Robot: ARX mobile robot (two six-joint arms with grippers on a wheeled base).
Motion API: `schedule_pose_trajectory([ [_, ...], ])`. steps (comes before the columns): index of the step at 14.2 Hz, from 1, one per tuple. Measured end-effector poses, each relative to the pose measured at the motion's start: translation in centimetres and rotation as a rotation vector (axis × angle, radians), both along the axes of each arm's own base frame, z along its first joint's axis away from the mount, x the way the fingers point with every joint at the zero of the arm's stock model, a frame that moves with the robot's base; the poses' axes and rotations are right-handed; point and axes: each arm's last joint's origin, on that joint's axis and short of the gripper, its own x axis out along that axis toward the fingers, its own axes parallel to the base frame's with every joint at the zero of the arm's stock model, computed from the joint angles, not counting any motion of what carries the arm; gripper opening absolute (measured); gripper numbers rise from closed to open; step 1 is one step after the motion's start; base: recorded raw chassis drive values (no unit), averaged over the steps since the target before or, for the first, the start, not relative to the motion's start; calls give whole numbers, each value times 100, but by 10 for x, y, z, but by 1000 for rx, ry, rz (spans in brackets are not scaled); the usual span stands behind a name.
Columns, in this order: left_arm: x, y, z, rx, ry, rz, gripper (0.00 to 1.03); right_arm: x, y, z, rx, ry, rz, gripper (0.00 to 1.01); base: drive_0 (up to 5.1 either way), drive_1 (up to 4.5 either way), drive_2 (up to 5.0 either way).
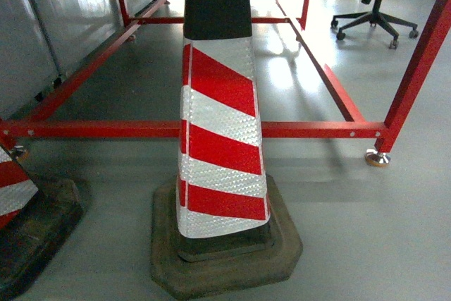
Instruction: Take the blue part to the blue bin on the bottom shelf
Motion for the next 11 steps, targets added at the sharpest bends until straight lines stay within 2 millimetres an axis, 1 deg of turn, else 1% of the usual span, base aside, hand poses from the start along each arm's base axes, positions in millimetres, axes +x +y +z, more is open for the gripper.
schedule_pose_trajectory([
  [11, 0, 0, 0, 0, -1, 0, 98, 0, 0, 0, 0, 0, 1, 98, 0, 0, 0],
])
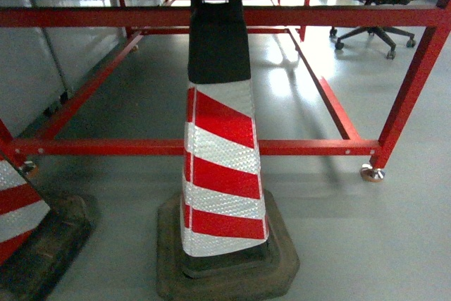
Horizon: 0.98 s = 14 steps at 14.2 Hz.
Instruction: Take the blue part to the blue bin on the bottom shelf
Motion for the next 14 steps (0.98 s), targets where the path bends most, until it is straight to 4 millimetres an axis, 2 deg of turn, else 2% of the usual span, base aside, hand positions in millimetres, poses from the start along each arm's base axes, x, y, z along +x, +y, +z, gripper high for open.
schedule_pose_trajectory([
  [14, 0, 0, 0, 0, 0, -1, 98, 0, 0, 0, 1, -1, -2, 98, 0, 0, 0],
])
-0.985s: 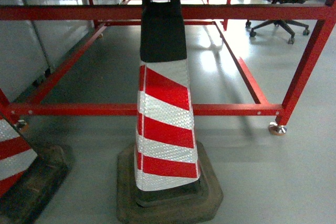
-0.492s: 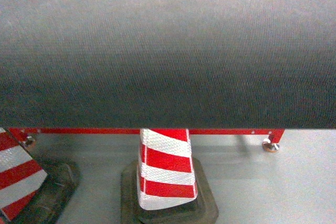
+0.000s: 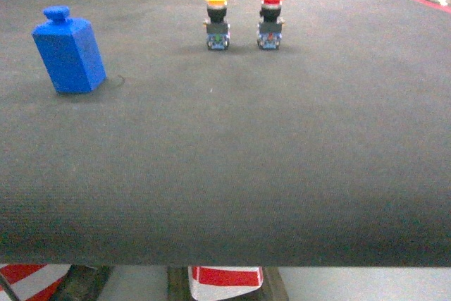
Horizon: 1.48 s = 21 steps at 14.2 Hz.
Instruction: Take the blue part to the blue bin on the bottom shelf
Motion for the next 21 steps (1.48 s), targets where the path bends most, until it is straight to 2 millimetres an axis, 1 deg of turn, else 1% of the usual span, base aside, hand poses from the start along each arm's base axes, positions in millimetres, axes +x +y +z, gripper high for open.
schedule_pose_trajectory([
  [21, 0, 0, 0, 0, -1, 0, 98, 0, 0, 0, -1, 0, 0, 98, 0, 0, 0],
])
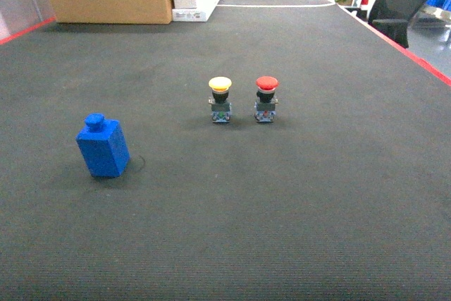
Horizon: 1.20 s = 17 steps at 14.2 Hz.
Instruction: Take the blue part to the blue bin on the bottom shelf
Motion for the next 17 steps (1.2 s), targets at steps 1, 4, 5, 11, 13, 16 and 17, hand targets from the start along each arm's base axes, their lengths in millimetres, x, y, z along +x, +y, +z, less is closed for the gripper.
schedule_pose_trajectory([
  [1, 0, 0, 0, 0, 0, 0, 98, 0, 0, 0, 0, 0, 0, 98, 0, 0, 0],
  [4, 0, 0, 0, 0, 0, 0, 98, 0, 0, 0, 0, 0, 0, 98, 0, 0, 0],
  [5, 0, 0, 0, 0, 0, 0, 98, 0, 0, 0, 0, 0, 0, 98, 0, 0, 0],
  [11, 0, 0, 0, 0, 0, 0, 98, 0, 0, 0, 0, 0, 0, 98, 0, 0, 0],
  [13, 0, 0, 0, 0, 0, 0, 98, 0, 0, 0, 0, 0, 0, 98, 0, 0, 0],
  [16, 0, 0, 0, 0, 0, 0, 98, 0, 0, 0, 0, 0, 0, 98, 0, 0, 0],
  [17, 0, 0, 0, 0, 0, 0, 98, 0, 0, 0, 0, 0, 0, 98, 0, 0, 0],
])
